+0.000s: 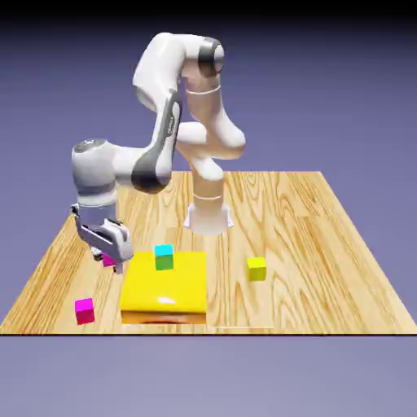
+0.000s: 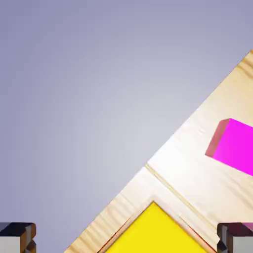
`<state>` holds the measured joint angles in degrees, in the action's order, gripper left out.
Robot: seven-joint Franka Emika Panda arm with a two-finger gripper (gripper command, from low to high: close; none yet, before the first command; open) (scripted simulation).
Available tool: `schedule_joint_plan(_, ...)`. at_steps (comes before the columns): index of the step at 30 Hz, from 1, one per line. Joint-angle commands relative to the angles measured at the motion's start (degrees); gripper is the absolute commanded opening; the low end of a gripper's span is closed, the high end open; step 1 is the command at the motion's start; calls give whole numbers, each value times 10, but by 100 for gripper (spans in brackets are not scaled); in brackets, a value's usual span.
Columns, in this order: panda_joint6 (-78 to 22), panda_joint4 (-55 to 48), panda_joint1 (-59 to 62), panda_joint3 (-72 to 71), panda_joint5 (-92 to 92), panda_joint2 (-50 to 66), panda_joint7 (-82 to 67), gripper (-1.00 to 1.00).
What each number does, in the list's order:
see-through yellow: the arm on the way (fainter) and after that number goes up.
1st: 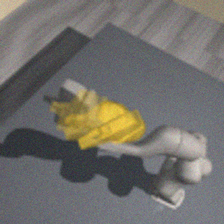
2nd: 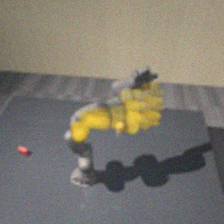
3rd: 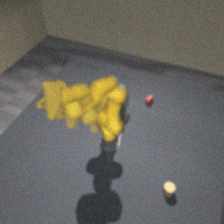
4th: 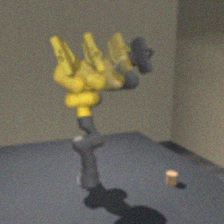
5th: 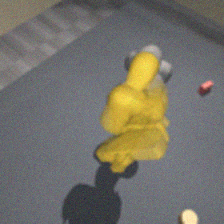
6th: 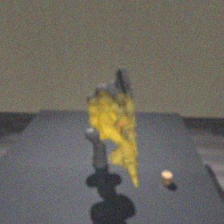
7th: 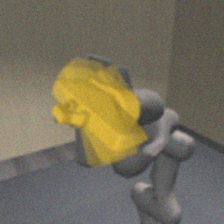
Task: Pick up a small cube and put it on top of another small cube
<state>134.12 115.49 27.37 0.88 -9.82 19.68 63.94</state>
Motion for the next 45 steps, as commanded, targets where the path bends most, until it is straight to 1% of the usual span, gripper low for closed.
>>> schedule_joint_plan(1, -16, -18, 11, 0, -4, 21, 9, 0)
schedule_joint_plan(8, -127, -144, 89, 3, -31, 166, 68, 0)
schedule_joint_plan(9, -131, -149, 92, 3, -32, 171, 70, 0)
schedule_joint_plan(10, -131, -149, 92, 3, -32, 171, 70, 0)
schedule_joint_plan(13, -56, -133, 88, -5, -43, 230, 61, 0)
schedule_joint_plan(14, -55, -133, 88, -5, -43, 230, 61, 0)
schedule_joint_plan(15, -55, -133, 88, -5, -43, 230, 61, -100)
schedule_joint_plan(16, -55, -133, 88, -5, -43, 230, 61, -100)
schedule_joint_plan(19, -130, -149, 92, 3, -32, 172, 70, -100)
schedule_joint_plan(39, -65, 246, -161, 418, 31, -110, -242, -100)
schedule_joint_plan(41, -63, 255, -167, 427, 33, -116, -250, -100)
schedule_joint_plan(45, 21, 277, -129, 372, -51, -33, -309, -100)
